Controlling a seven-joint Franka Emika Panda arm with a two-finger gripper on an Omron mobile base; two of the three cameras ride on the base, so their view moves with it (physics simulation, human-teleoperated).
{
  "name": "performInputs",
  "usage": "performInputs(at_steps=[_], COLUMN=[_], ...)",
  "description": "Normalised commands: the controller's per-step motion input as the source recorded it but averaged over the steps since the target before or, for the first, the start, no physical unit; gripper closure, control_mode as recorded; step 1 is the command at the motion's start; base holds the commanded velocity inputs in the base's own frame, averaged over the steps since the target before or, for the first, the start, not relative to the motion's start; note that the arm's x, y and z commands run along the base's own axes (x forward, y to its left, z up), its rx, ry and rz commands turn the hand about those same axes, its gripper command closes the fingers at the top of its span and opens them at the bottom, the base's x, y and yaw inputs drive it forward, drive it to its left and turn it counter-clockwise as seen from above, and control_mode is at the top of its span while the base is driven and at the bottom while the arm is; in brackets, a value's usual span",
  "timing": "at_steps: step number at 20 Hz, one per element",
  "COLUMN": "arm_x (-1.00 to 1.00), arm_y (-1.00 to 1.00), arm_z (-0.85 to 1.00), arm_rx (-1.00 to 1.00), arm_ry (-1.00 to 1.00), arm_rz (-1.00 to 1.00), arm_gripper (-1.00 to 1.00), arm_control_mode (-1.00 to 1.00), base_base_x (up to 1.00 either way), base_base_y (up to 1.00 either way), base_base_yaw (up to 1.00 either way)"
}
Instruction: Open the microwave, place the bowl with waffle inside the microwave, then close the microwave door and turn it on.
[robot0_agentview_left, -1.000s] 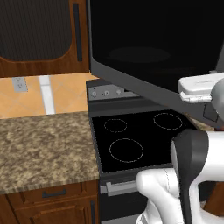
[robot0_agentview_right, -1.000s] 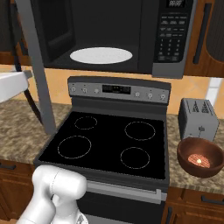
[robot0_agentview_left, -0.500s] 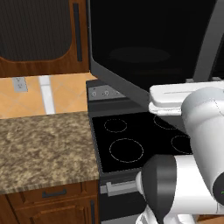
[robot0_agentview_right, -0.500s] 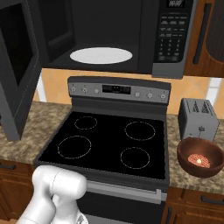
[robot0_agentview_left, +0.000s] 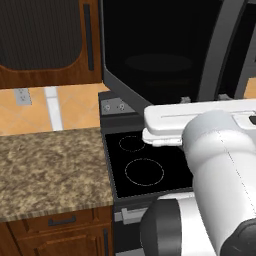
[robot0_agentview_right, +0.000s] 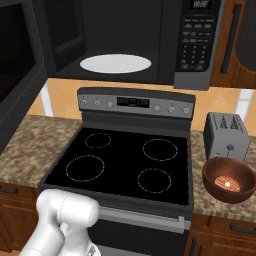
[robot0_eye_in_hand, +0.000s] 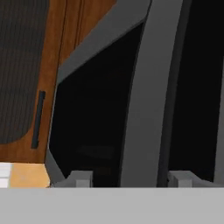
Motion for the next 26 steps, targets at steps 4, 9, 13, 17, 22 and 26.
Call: performInputs(at_steps=[4, 9, 13, 17, 22, 26], arm_x=[-0.19, -1.00, -0.84, -0.02, 0.06, 0.05], arm_y=[-0.21, -0.30, -0.84, -1.00, -0.86, -0.54], arm_z=[-0.38, -0.62, 0.28, 0.14, 0.00, -0.05], arm_rx=[0.20, 0.08, 0.22, 0.54, 0.74, 0.76], arm_ry=[-0.03, -0.18, -0.24, -0.01, 0.13, 0.01], arm_rz=[0.07, 0.00, 0.00, 0.02, 0.06, 0.12], arm_gripper=[-1.00, -1.00, -1.00, -1.00, -1.00, -1.00], arm_control_mode=[-1.00, -1.00, -1.00, -1.00, -1.00, -1.00], base_base_x=[0.00, 0.00, 0.00, 0.00, 0.00, 0.00], base_base_y=[0.00, 0.00, 0.00, 0.00, 0.00, 0.00], base_base_yaw=[0.00, 0.00, 0.00, 0.00, 0.00, 0.00])
